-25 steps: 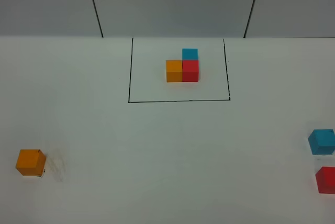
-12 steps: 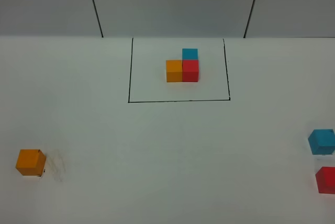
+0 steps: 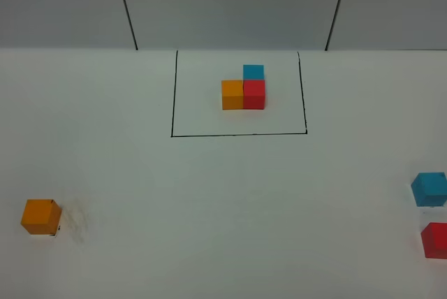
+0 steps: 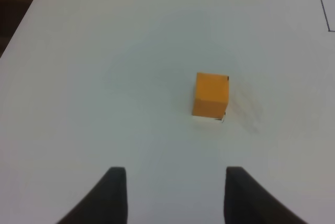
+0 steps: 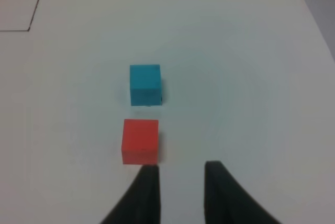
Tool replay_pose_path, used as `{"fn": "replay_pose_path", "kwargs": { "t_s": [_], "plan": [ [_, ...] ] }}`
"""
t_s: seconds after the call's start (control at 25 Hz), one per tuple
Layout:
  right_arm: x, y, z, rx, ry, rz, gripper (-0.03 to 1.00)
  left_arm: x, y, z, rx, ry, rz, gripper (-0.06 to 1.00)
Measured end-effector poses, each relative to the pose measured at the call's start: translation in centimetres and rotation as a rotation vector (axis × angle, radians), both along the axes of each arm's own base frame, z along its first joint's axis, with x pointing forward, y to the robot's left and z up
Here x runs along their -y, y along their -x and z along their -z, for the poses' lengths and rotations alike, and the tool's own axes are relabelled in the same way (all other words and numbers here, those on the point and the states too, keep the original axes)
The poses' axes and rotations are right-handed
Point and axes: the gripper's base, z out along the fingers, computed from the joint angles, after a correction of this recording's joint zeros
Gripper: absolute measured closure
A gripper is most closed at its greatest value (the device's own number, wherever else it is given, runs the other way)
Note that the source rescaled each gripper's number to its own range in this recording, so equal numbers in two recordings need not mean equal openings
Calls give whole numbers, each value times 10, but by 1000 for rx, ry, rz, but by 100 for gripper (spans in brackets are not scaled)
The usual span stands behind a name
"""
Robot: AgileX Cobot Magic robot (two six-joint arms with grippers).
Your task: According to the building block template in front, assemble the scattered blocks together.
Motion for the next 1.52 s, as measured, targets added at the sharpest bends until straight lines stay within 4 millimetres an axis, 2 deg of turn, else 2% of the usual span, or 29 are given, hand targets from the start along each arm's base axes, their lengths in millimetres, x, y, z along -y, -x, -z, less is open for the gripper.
{"fn": "replay_pose_path", "kwargs": {
  "t_s": [0.08, 0.12, 0.2, 0.36, 0.4, 0.48, 0.64, 0.76, 0.92, 1.2, 1.52],
  "plan": [
    [0, 0, 0, 0, 0, 0, 97, 0, -5, -1, -46, 6, -4, 87],
    [0, 0, 0, 0, 0, 0, 97, 0, -9, -3, -88, 11, -8, 81],
    [0, 0, 0, 0, 0, 0, 97, 0, -19, -11, -178, 22, -12, 60],
    [0, 0, 0, 0, 0, 0, 97, 2, -53, -31, -337, 54, -4, 14],
    [0, 0, 0, 0, 0, 0, 97, 2, -64, -36, -373, 60, -3, 4],
    [0, 0, 0, 0, 0, 0, 97, 2, -87, -43, -451, 66, -3, -5],
    [0, 0, 0, 0, 0, 0, 97, 2, -133, -45, -586, 79, 7, -4],
    [0, 0, 0, 0, 0, 0, 97, 2, -167, -34, -660, 81, 17, 1],
    [0, 0, 0, 0, 0, 0, 97, 4, -198, -14, -704, 103, 35, 9],
    [0, 0, 0, 0, 0, 0, 97, 9, -231, 16, -756, 137, 92, 14],
    [0, 0, 0, 0, 0, 0, 97, 8, -250, 48, -813, 141, 85, 16]
  ]
}}
